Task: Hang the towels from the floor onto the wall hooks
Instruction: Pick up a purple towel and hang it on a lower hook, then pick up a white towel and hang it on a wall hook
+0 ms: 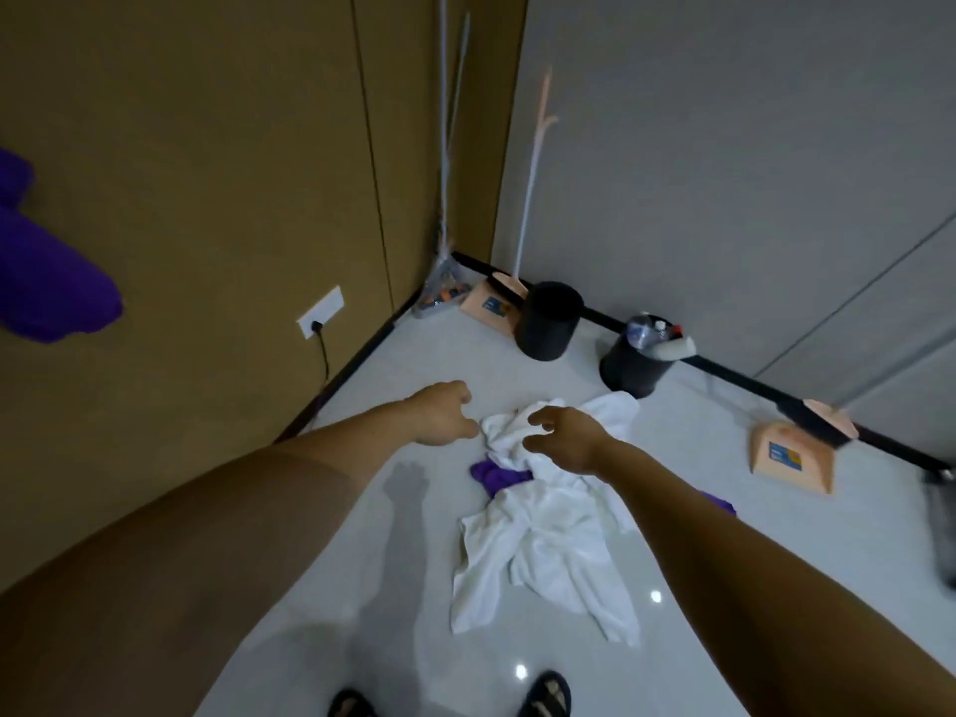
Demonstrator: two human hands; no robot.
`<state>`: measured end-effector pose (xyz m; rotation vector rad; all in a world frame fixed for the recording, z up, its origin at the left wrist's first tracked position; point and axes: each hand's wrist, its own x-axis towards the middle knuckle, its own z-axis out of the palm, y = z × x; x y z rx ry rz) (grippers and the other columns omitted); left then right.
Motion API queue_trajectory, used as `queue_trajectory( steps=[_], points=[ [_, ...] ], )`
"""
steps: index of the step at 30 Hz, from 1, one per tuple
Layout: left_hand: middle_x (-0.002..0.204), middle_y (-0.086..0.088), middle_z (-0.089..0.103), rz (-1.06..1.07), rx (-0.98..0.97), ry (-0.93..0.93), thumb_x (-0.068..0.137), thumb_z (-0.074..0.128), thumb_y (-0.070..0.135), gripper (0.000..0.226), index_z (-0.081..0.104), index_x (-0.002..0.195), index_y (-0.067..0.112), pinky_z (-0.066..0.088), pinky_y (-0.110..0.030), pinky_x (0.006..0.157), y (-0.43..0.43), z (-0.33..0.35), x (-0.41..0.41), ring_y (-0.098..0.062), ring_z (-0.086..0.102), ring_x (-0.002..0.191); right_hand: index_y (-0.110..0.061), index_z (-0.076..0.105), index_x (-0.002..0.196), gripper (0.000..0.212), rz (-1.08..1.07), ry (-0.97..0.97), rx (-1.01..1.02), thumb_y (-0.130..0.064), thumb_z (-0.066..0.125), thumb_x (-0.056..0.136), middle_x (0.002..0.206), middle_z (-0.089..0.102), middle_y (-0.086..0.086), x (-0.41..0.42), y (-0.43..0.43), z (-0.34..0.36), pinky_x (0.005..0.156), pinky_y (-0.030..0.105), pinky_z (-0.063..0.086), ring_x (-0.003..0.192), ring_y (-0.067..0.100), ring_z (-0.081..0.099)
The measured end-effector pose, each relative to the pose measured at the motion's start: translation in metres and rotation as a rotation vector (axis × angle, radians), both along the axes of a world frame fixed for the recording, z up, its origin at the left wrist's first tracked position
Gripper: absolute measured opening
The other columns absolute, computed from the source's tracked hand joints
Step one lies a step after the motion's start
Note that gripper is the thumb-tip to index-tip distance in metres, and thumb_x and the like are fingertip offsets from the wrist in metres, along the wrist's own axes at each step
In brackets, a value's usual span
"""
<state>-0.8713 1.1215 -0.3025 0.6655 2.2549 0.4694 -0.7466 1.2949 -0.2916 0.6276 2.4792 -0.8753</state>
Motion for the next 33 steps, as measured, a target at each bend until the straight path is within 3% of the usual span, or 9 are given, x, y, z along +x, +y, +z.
queue_trajectory(
  steps=[2,7,11,14,16,19,23,27,33],
  points=[
    [0.143,-0.009,0.043,-0.042,-0.015,-0.041,0.085,0.065,0.037,0.069,0.036,0.142,0.013,0.039,-0.033,0.104,0.037,-0.016,0.024,-0.023,0.045,0.128,-0.016,0.047,0.137,0.054,-0.062,-0.051,-0.031,-0.034,0.063,0.089,0.139,0.05,0.008,0.028,0.033,-0.017,0.088,0.024,0.042,0.12,0.024,0.052],
    [0.141,-0.007,0.045,-0.032,-0.033,-0.087,0.084,0.064,0.039,0.063,0.04,0.139,0.016,0.042,-0.035,0.102,0.085,-0.053,0.058,-0.024,0.048,0.124,-0.021,0.044,0.14,0.057,-0.122,-0.129,-0.061,-0.034,0.063,0.088,0.136,0.053,0.008,0.06,0.088,-0.058,0.094,0.031,0.047,0.12,0.023,0.053],
    [0.132,-0.011,0.052,-0.023,-0.101,-0.136,0.087,0.062,0.032,0.048,0.048,0.127,0.009,0.043,-0.032,0.095,0.086,-0.08,0.061,-0.025,0.053,0.117,-0.022,0.042,0.141,0.057,-0.105,-0.174,-0.095,-0.033,0.061,0.088,0.139,0.05,0.007,0.058,0.092,-0.091,0.097,0.032,0.046,0.122,0.023,0.052],
    [0.139,-0.01,0.047,0.014,-0.119,-0.186,0.089,0.061,0.032,0.055,0.044,0.135,0.008,0.038,-0.024,0.094,0.073,-0.107,0.049,-0.024,0.048,0.125,-0.022,0.04,0.143,0.058,-0.057,-0.219,-0.122,-0.033,0.059,0.09,0.139,0.049,0.008,0.044,0.085,-0.118,0.1,0.033,0.044,0.124,0.023,0.051],
    [0.143,-0.009,0.044,0.063,-0.144,-0.212,0.087,0.063,0.033,0.061,0.039,0.14,0.011,0.039,-0.03,0.102,0.062,-0.129,0.037,-0.023,0.046,0.128,-0.022,0.039,0.143,0.057,-0.027,-0.233,-0.111,-0.033,0.058,0.09,0.138,0.05,0.008,0.033,0.079,-0.135,0.101,0.034,0.044,0.124,0.024,0.05],
    [0.139,-0.008,0.048,0.084,-0.174,-0.227,0.086,0.063,0.031,0.058,0.042,0.136,0.013,0.042,-0.031,0.099,0.05,-0.171,0.018,-0.022,0.049,0.124,-0.025,0.039,0.143,0.055,0.011,-0.245,-0.081,-0.032,0.056,0.091,0.139,0.047,0.005,0.011,0.069,-0.172,0.101,0.034,0.044,0.124,0.023,0.05],
    [0.134,-0.005,0.052,0.157,-0.184,-0.222,0.085,0.062,0.031,0.051,0.046,0.131,0.016,0.043,-0.03,0.094,0.04,-0.255,0.0,-0.022,0.053,0.119,-0.026,0.041,0.142,0.052,0.077,-0.245,-0.045,-0.029,0.054,0.092,0.14,0.044,0.003,-0.018,0.053,-0.256,0.101,0.031,0.041,0.127,0.02,0.045],
    [0.138,-0.005,0.048,0.233,-0.2,-0.271,0.084,0.062,0.033,0.059,0.042,0.136,0.015,0.044,-0.033,0.096,0.03,-0.353,-0.006,-0.022,0.05,0.122,-0.025,0.043,0.141,0.052,0.193,-0.287,-0.071,-0.027,0.053,0.09,0.141,0.044,0.004,-0.043,0.031,-0.362,0.105,0.037,0.037,0.129,0.022,0.042],
    [0.139,-0.005,0.049,0.337,-0.241,-0.321,0.087,0.061,0.038,0.058,0.043,0.136,0.015,0.044,-0.037,0.099,0.015,-0.532,-0.005,-0.023,0.05,0.122,-0.023,0.041,0.142,0.056,0.353,-0.311,-0.053,-0.022,0.056,0.089,0.142,0.042,0.005,-0.069,0.014,-0.554,0.104,0.039,0.038,0.132,0.025,0.037]
  ],
)
